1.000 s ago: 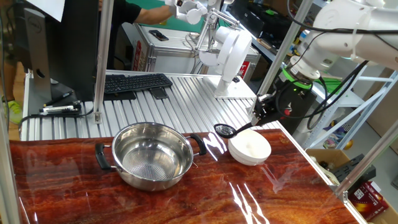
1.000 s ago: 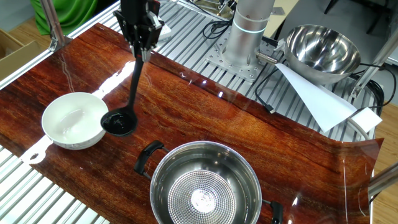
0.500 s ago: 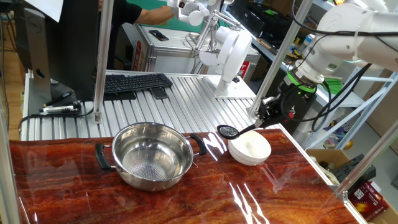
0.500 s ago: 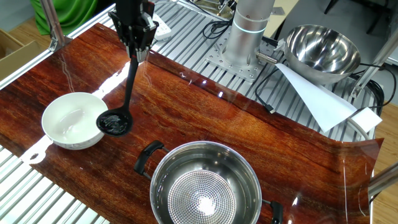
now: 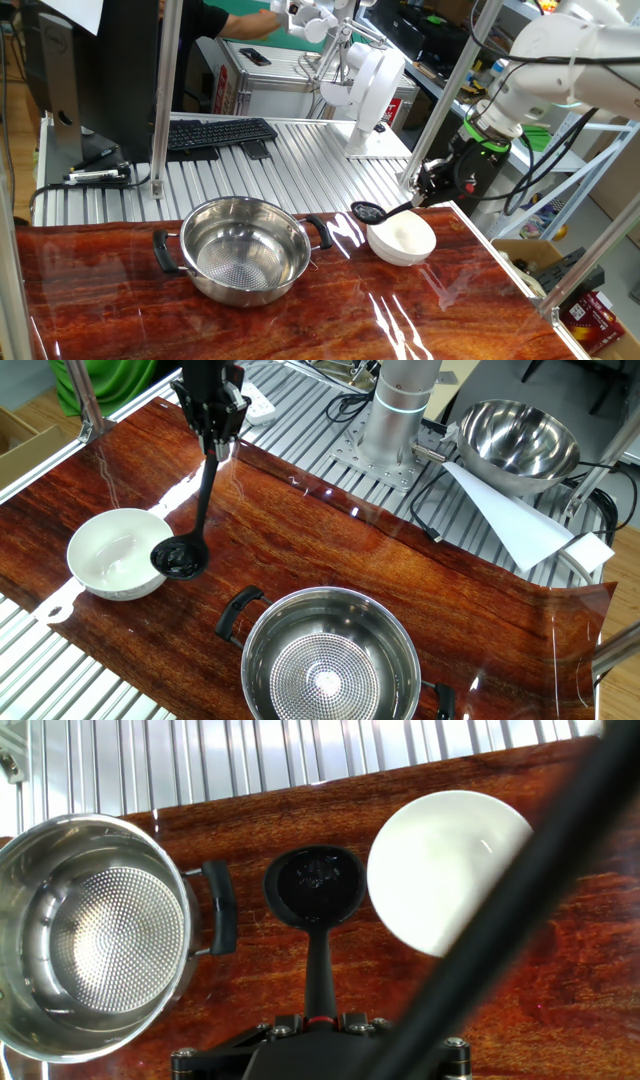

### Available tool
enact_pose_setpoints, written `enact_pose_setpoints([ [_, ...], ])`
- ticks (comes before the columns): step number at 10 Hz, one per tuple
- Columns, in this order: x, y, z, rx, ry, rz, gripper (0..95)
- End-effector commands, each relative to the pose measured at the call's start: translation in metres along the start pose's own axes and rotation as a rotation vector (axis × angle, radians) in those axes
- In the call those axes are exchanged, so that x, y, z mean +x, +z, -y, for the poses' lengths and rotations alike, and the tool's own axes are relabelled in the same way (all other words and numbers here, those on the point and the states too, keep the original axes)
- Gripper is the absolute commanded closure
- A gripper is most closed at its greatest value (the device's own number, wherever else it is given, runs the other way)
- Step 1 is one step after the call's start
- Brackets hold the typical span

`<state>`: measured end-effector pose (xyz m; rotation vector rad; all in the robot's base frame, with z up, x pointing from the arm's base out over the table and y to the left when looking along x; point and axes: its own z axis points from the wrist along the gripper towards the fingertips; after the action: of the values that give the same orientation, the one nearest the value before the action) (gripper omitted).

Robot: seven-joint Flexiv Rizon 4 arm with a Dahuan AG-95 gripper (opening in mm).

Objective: Scoop water with a large spoon from one bowl to another

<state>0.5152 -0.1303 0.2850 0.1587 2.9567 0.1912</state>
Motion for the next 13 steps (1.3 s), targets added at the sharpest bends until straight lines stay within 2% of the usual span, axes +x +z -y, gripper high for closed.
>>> enact_pose_setpoints([
  [1, 0.0003, 0.0004, -0.0004, 0.001, 0.0, -0.003, 95.0],
  [2, 0.0002, 0.0004, -0.0007, 0.021, -0.017, -0.001, 95.0],
  [3, -0.0001, 0.0005, -0.001, 0.024, -0.025, -0.007, 95.0],
  [4, -0.0001, 0.0005, -0.001, 0.042, -0.041, -0.026, 95.0],
  [6, -0.0001, 0.0005, -0.001, 0.069, -0.082, -0.042, 95.0],
  [10, -0.0001, 0.0003, -0.0015, 0.072, -0.099, -0.047, 95.0],
  [12, -0.0001, 0.0003, -0.0015, 0.071, -0.114, -0.079, 95.0],
  [13, -0.0001, 0.0003, -0.0016, 0.074, -0.117, -0.077, 95.0],
])
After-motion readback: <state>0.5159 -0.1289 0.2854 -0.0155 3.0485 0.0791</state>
